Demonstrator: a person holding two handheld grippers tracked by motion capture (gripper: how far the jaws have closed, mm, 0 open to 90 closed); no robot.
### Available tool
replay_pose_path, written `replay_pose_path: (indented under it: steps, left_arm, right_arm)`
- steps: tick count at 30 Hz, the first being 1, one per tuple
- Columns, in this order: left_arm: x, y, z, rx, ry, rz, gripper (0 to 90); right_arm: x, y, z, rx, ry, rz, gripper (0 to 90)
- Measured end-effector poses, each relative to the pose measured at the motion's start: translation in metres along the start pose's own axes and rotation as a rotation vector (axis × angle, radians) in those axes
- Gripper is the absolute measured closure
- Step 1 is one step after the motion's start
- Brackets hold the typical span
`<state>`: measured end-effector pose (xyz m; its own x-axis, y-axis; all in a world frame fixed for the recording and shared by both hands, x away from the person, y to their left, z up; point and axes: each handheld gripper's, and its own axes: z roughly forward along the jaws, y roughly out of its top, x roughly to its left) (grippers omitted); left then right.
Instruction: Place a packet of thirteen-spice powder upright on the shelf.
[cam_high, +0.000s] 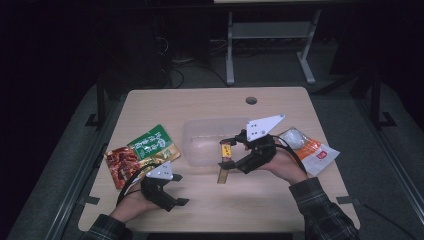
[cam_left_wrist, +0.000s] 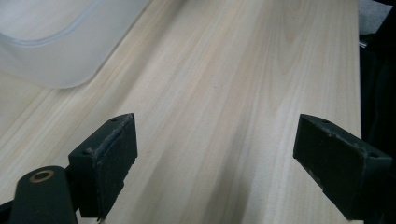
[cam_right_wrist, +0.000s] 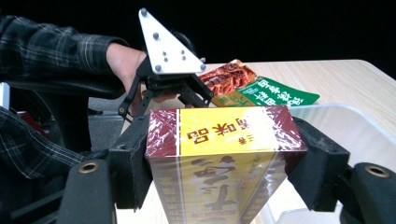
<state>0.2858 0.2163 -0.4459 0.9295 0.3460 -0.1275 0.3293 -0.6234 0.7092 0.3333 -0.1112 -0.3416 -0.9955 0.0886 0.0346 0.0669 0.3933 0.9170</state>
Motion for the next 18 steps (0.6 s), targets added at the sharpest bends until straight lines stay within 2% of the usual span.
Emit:
replay_pose_path:
  steps: [2, 9, 18]
  left_arm:
    - [0.001, 0.0, 0.001, -0.006, 0.004, -0.001, 13.2]
    - [0.003, 0.0, 0.001, -0.018, 0.008, -0.006, 13.2]
    - [0.005, 0.001, 0.001, -0.013, 0.008, 0.012, 13.2]
  right_arm:
    - [-0.005, 0.003, -0.003, -0.007, 0.005, 0.0, 30.8]
    - [-0.017, 0.017, -0.007, 0.031, 0.002, -0.034, 30.8]
    - [-0.033, 0.025, -0.009, 0.069, 0.005, -0.053, 30.7]
